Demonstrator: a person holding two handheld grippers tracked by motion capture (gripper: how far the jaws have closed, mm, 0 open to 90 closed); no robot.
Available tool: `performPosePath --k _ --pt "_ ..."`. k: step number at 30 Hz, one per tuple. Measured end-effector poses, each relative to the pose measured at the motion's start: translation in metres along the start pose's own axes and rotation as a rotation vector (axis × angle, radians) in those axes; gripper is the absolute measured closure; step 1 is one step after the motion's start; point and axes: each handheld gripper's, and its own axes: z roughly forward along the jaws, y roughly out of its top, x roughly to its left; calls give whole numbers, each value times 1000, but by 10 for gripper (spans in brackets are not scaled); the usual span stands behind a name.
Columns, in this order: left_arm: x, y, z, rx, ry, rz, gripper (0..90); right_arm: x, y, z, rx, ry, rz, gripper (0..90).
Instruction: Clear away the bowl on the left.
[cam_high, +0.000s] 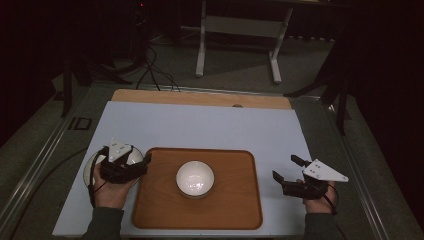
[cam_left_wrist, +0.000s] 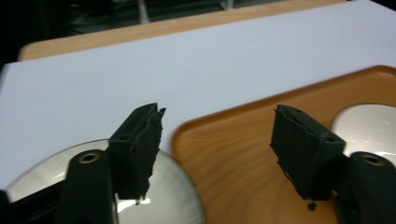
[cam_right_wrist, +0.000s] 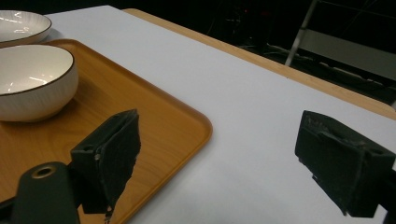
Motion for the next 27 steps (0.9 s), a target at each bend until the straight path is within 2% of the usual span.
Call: performPosePath --k 5,7,12,16,20,24,27 --pt "14 -5 -7 -9 41 -15 294 -1 0 -1 -3 -2 6 139" --pt "17 -6 -10 -12 64 -13 239 -1 0 -1 -3 -3 11 138" --pt "25 -8 -15 -28 65 -11 193 -2 -1 -1 -7 -6 16 138" --pt "35 -13 -18 -46 42 -24 189 -3 -1 -1 -8 -8 19 139" --pt "47 -21 -19 -61 53 -48 190 -3 -2 -1 -10 -12 27 138" --pt "58 -27 -23 -82 80 -78 199 -4 -3 -1 -16 -15 33 138" --pt "64 -32 -25 -94 128 -66 218 -5 -3 -1 -20 -19 36 138"
